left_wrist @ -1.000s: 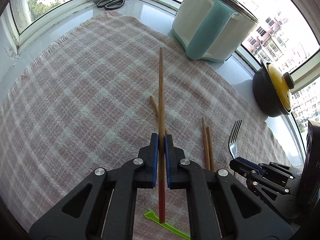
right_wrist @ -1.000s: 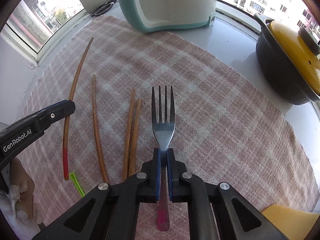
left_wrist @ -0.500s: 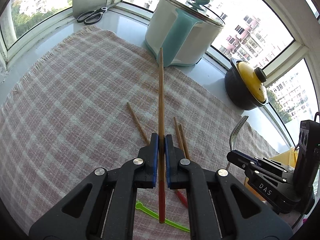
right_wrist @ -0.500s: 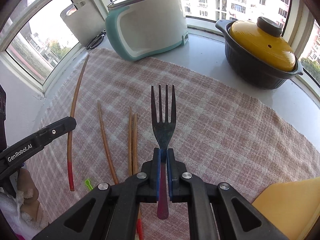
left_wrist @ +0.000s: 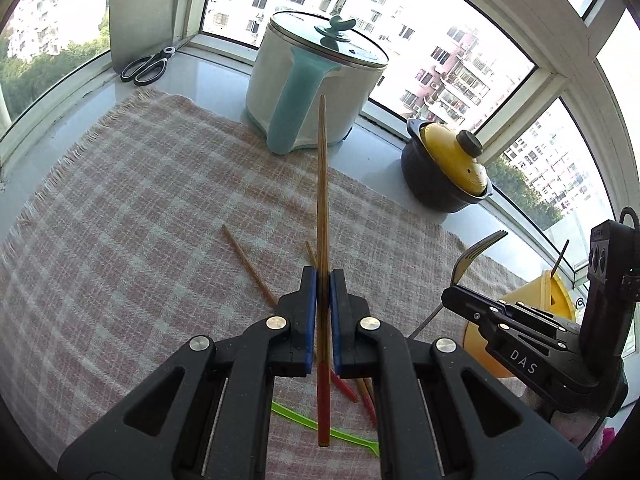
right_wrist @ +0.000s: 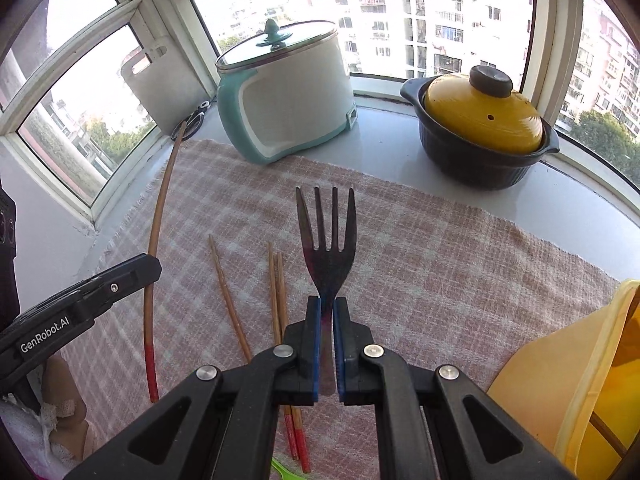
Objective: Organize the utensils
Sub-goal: 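Lift the fork with the right gripper while the left lifts the chopstick toward the bin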
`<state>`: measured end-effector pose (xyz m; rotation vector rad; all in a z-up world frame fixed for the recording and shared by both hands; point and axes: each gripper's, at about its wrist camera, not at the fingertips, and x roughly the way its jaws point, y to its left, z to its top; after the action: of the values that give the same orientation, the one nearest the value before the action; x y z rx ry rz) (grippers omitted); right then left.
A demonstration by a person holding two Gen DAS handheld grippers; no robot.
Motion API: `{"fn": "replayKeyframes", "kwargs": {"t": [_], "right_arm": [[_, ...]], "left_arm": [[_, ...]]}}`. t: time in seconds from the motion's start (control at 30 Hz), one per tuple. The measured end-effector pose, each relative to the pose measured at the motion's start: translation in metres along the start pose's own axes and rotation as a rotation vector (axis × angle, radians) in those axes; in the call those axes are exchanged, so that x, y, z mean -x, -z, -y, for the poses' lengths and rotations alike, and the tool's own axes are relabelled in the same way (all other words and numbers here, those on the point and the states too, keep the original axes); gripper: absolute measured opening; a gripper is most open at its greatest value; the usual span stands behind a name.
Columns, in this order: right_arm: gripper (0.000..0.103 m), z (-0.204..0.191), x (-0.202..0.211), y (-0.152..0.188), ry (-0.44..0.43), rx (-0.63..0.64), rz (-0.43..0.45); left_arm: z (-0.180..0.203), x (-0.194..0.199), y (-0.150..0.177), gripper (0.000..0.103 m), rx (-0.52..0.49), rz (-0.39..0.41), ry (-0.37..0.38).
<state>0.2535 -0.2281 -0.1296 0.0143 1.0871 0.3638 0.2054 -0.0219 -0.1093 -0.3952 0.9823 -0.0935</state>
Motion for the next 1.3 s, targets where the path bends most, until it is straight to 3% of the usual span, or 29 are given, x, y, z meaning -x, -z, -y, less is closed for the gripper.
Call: {"fn": "replayKeyframes", "kwargs": {"t": [0.77,1.3], "right_arm": [[0.002,-0.016,0.07,0.009,0.056,0.006,0.144],[0.002,0.01,0.176,0.018,0.094,-0.016,0.289]], "left_arm": [[0.034,0.044,-0.009,0.004,-0.1,0.079,0.088],[0.107,0.058,-0.014,0.004,-0.168,0.111,0.221]]}}
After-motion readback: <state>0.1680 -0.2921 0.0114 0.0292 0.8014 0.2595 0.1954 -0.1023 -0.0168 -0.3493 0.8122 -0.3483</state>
